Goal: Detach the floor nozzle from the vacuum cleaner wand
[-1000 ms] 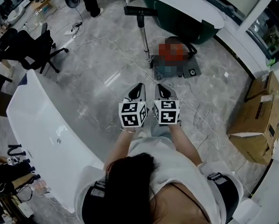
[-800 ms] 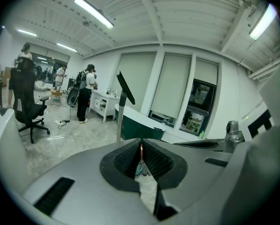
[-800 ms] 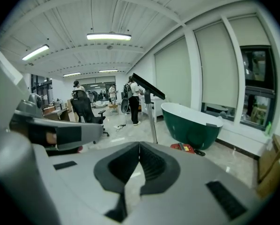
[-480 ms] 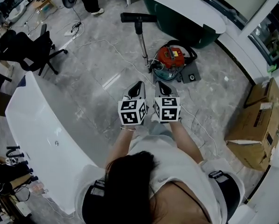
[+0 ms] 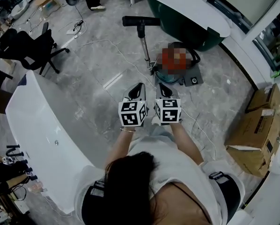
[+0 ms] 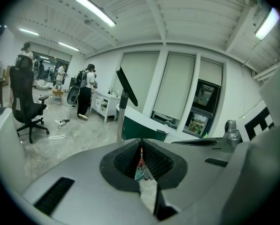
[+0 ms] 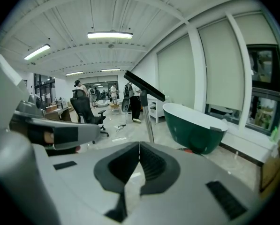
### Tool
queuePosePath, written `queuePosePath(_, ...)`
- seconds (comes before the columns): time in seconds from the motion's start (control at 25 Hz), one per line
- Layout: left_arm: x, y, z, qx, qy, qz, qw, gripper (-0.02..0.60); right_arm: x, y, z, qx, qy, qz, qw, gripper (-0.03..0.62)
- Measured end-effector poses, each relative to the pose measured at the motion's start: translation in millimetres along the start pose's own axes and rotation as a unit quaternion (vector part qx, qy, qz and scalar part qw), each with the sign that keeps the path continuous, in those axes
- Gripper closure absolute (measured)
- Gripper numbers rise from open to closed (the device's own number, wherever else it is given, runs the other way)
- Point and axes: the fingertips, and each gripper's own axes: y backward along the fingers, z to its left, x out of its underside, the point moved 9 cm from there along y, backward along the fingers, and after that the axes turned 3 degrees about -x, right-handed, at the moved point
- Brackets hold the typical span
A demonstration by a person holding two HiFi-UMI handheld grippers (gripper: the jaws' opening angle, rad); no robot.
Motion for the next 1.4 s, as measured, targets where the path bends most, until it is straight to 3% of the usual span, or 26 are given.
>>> queuePosePath(1.4, -33.5, -90.1, -10.2, -0.036, -0.001, -0.008, 0.9993, 0.566, -43.2, -71.5, -70.9, -0.036, 0.012, -0.009, 0.999, 0.579)
